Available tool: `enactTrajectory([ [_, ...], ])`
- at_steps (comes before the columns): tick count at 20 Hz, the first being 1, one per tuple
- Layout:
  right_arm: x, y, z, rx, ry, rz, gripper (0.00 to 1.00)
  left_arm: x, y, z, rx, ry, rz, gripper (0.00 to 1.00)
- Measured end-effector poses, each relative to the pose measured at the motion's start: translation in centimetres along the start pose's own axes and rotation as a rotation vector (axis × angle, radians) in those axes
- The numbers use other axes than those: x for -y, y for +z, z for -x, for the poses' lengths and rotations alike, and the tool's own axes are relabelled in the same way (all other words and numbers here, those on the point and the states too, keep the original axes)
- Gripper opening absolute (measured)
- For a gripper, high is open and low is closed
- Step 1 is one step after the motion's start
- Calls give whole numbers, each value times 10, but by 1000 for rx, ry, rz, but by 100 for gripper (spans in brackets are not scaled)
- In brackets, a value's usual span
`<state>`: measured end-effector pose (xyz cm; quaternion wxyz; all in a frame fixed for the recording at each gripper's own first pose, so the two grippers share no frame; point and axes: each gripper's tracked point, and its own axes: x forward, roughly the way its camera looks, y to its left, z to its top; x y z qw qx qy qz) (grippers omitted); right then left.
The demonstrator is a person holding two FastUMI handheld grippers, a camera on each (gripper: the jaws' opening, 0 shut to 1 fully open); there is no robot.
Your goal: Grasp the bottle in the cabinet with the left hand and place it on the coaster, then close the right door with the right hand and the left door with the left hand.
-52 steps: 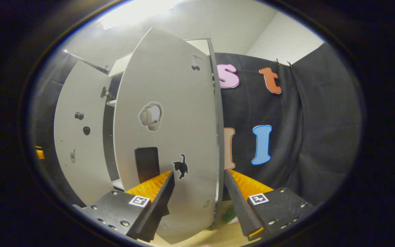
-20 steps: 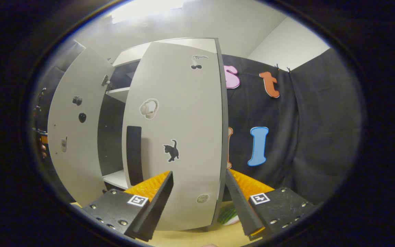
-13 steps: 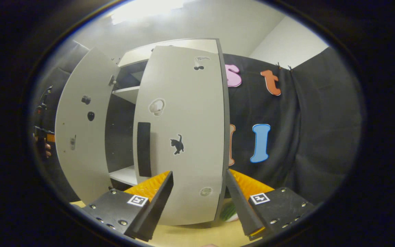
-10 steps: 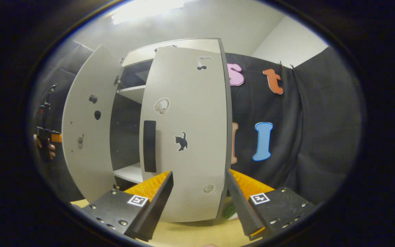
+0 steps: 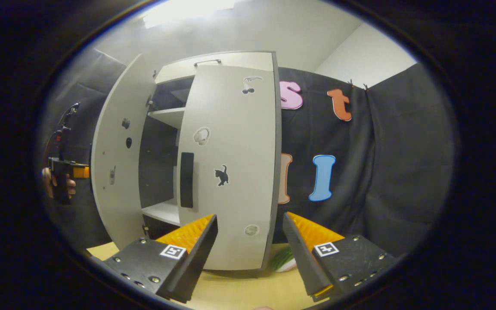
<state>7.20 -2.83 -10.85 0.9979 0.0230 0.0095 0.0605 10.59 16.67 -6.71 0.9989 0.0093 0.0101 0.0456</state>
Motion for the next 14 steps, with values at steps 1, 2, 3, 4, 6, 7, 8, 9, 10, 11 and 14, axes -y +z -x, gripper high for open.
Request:
enactTrajectory([
  [1,-1,-2,2,-3,1,-3,93,-1,0,1,4,7,-1,89],
  [2,-2,-3,5,-5,4,-3,89,-1,0,2,10,15,2,89],
  [3,-2,-3,8,-4,2,-2,89,-1,1,1,17,22,5,89],
  [4,-3,-3,11,1,0,1,89,2,0,1,19,22,4,89],
  [6,-6,-6,18,-9,1,0,93,7,1,0,19,21,-4,89],
  [7,-8,-11,21,-24,0,-3,89,8,2,-1,18,23,-6,89],
  [8,-9,-12,24,-32,0,0,89,9,1,-1,15,24,-4,89],
  [9,-7,-11,26,-40,-10,-3,89,11,1,0,13,25,0,89],
  [10,-5,-13,29,-49,-23,-10,89,14,0,4,11,30,6,87],
  [11,-3,-14,31,-55,-40,-19,92,16,-1,4,9,33,9,87],
  [14,0,-13,41,-64,-70,-42,92,24,0,0,3,36,-4,89],
])
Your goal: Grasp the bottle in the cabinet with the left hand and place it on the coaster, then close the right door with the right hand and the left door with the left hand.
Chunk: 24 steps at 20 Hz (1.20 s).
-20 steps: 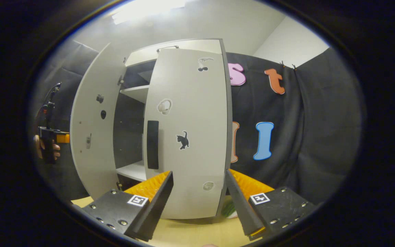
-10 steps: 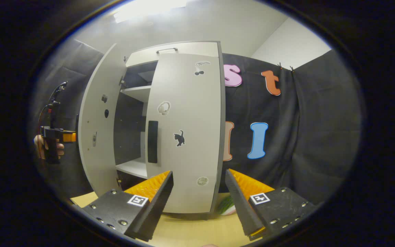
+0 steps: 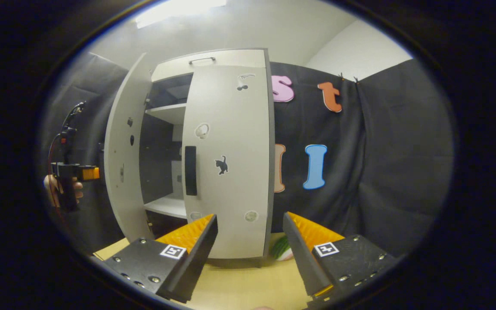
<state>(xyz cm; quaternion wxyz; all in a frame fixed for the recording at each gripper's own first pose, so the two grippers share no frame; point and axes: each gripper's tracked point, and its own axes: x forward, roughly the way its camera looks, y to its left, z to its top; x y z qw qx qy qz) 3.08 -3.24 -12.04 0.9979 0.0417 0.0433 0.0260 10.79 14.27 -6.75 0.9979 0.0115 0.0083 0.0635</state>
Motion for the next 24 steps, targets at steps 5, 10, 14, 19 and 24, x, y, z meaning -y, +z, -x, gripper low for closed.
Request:
enactTrajectory([
  [5,2,2,22,-15,-24,-17,93,35,4,7,-10,-56,-28,87],
  [10,-5,12,49,-3,-9,-10,92,59,26,49,44,-76,-74,94],
  [14,-10,19,68,4,12,-24,93,59,32,88,55,-72,-60,98],
  [19,-27,26,87,7,47,-31,92,51,27,133,50,-55,-42,98],
  [24,-46,30,98,17,87,-13,92,44,23,165,44,-36,-17,98],
])
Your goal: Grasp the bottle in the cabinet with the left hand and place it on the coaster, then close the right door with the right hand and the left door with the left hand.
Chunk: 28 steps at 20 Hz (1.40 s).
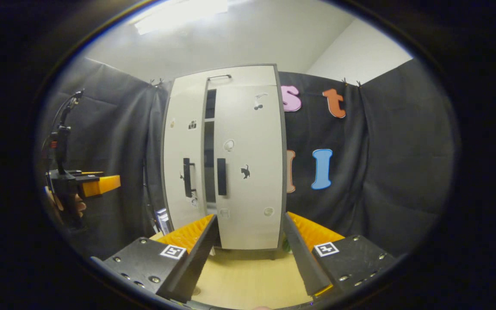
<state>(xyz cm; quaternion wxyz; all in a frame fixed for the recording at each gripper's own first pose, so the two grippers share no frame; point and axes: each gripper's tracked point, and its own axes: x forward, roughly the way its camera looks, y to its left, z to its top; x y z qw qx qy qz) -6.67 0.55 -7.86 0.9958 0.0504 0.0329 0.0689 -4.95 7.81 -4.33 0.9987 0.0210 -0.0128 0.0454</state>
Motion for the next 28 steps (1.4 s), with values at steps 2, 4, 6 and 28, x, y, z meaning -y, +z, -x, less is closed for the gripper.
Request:
enactTrajectory([
  [2,-3,-1,-2,-1,2,6,93,-1,-3,5,-5,2,8,98],
  [4,-3,0,-7,-4,-12,2,89,-3,-7,6,-16,9,5,98],
  [6,-3,3,-14,-15,-28,-9,89,-2,-9,5,-30,1,4,98],
  [28,-15,62,-55,107,-78,59,93,17,3,-51,46,-159,-7,98],
])
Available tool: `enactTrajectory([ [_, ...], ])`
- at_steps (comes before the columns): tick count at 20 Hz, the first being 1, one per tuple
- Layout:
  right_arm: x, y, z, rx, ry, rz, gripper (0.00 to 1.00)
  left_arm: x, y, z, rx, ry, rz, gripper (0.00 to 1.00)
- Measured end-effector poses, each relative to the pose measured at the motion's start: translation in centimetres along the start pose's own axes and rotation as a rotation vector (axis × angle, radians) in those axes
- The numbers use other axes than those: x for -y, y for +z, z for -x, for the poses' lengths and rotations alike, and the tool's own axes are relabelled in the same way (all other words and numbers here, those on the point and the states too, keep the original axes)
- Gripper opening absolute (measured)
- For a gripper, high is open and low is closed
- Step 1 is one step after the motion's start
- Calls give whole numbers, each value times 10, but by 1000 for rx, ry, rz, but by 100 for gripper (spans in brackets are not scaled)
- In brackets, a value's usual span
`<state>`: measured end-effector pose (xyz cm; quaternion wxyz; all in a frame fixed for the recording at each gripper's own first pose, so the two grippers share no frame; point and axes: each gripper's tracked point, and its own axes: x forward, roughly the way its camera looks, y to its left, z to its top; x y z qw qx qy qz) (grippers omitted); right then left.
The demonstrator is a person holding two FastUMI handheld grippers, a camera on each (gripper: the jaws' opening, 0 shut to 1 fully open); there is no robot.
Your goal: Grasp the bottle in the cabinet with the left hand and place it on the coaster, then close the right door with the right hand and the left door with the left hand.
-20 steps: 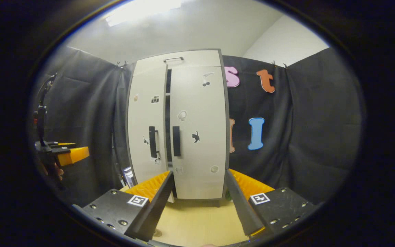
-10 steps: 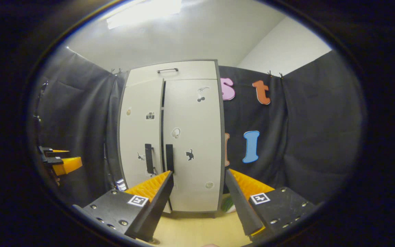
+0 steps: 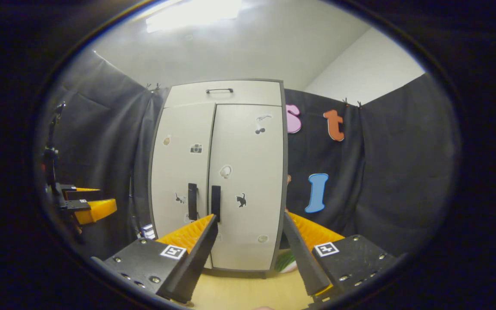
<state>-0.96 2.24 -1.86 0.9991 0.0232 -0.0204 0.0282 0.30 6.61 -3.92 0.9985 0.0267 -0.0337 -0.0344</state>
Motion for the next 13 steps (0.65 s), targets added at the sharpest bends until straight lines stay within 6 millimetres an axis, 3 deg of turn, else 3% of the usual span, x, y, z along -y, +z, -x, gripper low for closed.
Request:
enactTrajectory([
  [5,-3,-8,-6,-13,-14,33,89,0,-15,-11,-33,-32,25,98],
  [13,-24,-7,-11,31,13,23,92,-11,-17,-21,-39,-25,44,98],
])
